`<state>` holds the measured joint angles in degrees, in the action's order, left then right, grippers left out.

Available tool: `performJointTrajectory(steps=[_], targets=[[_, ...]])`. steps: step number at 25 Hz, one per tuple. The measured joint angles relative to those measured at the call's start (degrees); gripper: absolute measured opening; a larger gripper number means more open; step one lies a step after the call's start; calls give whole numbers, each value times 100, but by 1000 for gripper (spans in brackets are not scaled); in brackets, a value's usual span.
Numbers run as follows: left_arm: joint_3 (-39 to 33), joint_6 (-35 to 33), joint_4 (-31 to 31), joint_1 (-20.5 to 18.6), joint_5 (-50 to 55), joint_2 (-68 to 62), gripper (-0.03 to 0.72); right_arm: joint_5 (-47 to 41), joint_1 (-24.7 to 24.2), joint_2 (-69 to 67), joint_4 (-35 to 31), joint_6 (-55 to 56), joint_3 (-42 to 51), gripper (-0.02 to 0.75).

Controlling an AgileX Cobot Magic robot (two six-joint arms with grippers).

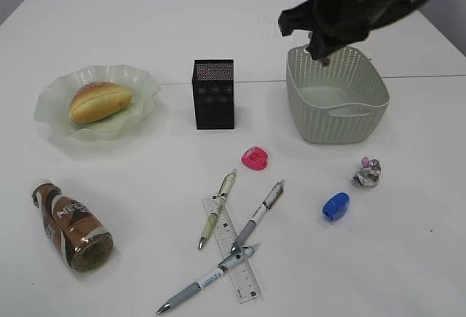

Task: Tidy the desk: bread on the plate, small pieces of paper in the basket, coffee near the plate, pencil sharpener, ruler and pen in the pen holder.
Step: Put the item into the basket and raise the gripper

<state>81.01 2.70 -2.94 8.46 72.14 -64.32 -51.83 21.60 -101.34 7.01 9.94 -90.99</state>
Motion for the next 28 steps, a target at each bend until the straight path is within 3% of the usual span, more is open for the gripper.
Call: performJointTrajectory(steps=[7, 13, 17, 20, 26, 28], targets=[[0, 0, 0, 0, 0, 0, 495, -371, -409, -1403, 71, 280, -1577, 8], [0, 11, 0, 0, 0, 0, 494, -455, -980, -2121, 93, 427, -2097, 8], [0, 58, -4, 0, 0, 0, 493, -476, -1090, -2385, 128, 439, -2190, 22], [0, 71, -26, 0, 0, 0, 493, -466, -1090, -2522, 89, 439, -2202, 97], [0, 90, -159, 0, 0, 0, 488, -364, -1090, -2572, -34, 439, -2210, 377], [0, 95, -191, 0, 0, 0, 486, -349, -1090, -2572, -7, 439, -2210, 429]])
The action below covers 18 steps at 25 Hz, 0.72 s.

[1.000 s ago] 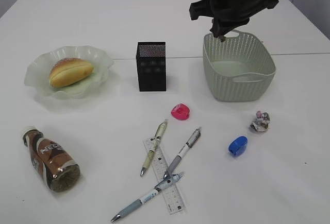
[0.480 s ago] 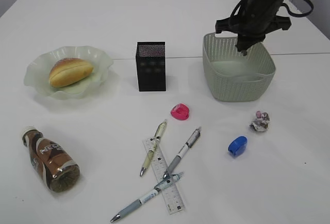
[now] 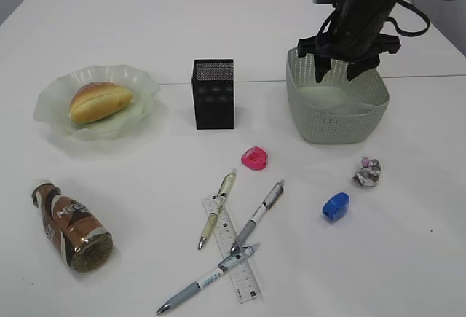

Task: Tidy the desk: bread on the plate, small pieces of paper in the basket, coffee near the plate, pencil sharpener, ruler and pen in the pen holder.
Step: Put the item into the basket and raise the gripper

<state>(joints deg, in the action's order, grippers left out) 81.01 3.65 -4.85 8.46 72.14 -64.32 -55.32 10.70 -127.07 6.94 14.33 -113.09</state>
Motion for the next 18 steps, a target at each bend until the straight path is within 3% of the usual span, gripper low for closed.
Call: performJointTrajectory(steps=[5, 10, 18], targets=[[0, 9, 0, 0, 0, 0, 482, -495, 0, -4, 113, -11, -197, 456], [0, 13, 0, 0, 0, 0, 478, -1396, 0, 44, 135, -21, -686, 433], [0, 13, 0, 0, 0, 0, 477, -1557, 0, 542, 260, -119, -743, 426]])
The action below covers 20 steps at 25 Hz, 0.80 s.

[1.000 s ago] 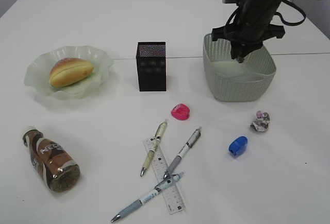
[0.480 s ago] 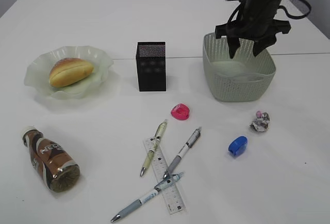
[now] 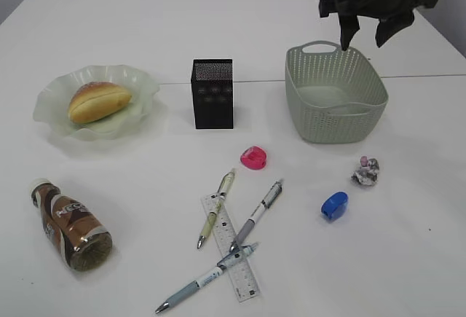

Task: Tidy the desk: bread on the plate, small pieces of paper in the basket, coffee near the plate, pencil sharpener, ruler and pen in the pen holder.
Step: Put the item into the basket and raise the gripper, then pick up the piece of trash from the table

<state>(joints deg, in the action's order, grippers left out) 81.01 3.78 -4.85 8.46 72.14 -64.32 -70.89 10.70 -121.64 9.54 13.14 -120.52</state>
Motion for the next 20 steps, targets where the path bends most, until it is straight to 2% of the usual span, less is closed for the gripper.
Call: performJointTrajectory(steps=[6, 14, 20], targets=[[0, 0, -24, 0, 0, 0, 477, -24, 24, 483, -34, -88, 229, 426], [0, 9, -69, 0, 0, 0, 476, 76, 68, 1539, -34, -99, 2373, 426], [0, 9, -80, 0, 0, 0, 476, 1920, 68, 2117, 4, -103, 4247, 426]])
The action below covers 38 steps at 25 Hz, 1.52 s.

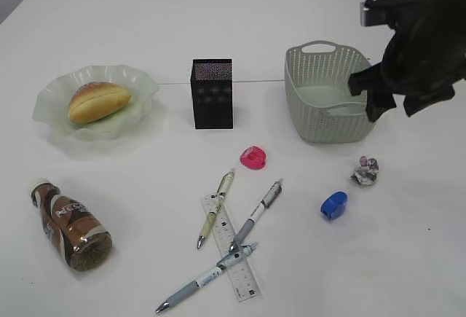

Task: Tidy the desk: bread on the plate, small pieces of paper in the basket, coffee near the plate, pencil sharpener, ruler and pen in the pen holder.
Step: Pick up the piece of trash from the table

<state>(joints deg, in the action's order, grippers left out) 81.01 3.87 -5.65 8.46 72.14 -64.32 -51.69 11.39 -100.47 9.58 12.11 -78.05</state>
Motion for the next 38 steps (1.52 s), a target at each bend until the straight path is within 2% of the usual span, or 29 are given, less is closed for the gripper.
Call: performJointTrajectory(steps=[7, 11, 27, 38], targets=[[0, 0, -8, 0, 0, 0, 476, 2319, 0, 2, 177, -9, 1425, 426], [0, 0, -8, 0, 0, 0, 476, 2970, 0, -39, 421, -9, 1604, 426], [0, 26, -280, 0, 0, 0, 476, 3047, -362, -859, 582, 366, 1604, 426], [0, 30, -354, 0, 0, 0, 475, 3353, -382, -1136, 620, 453, 1604, 426]])
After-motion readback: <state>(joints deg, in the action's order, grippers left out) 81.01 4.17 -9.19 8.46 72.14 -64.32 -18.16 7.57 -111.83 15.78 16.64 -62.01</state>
